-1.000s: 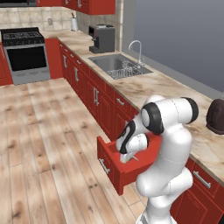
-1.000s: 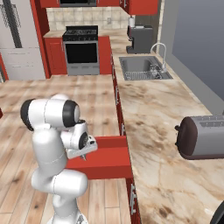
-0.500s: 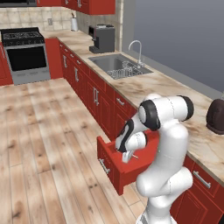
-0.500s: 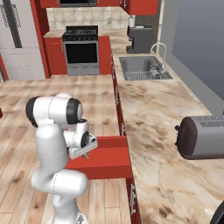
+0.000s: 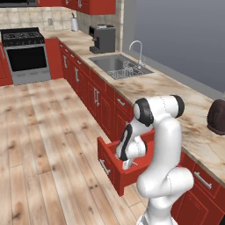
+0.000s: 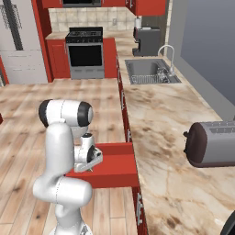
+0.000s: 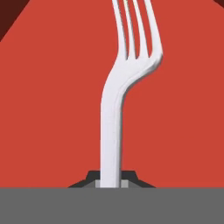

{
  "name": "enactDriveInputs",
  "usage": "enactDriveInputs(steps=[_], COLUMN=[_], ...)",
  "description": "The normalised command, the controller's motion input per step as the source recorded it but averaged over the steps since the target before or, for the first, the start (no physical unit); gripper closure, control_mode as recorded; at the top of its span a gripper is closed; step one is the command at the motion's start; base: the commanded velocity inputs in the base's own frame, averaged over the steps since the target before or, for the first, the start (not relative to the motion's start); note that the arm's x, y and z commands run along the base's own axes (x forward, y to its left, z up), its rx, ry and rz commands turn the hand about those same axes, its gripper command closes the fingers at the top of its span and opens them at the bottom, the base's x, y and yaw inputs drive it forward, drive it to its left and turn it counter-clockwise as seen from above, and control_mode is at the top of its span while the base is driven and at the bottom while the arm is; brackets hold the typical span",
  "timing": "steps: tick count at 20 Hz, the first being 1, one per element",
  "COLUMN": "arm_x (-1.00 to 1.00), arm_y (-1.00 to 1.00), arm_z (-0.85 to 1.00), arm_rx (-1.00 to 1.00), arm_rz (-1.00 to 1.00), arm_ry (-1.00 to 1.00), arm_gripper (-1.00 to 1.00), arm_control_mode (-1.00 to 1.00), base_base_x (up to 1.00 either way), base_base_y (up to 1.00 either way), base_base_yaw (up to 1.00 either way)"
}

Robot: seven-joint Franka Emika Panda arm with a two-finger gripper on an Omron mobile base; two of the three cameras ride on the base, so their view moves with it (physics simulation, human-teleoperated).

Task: Pick up the metallic utensils from the counter and place them in the open drawer. Make sure not to pick up any wooden utensils.

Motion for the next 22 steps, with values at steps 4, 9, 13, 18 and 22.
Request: enactDriveInputs(steps=[4,9,13,18,22], arm_x=[0.04,0.08,0.23,0.13,0.0], arm_y=[0.0,0.0,0.0,-0.07,-0.16], arm_z=[0.14,0.26,0.27,0.78,0.96], arm_rx=[-0.04,-0.13,-0.08,0.0,0.03], arm_rz=[0.03,0.04,0.01,0.0,0.0], arm_ry=[0.06,0.14,0.09,0.0,0.0], arm_gripper=[-1.0,-1.0,-1.0,-1.0,-1.0], arm_control_mode=[-1.0,-1.0,-1.0,-1.0,-1.0], base_base_x=[0.0,0.0,0.0,0.0,0.0], base_base_y=[0.0,0.0,0.0,0.0,0.0], base_base_yaw=[0.0,0.0,0.0,0.0,0.0])
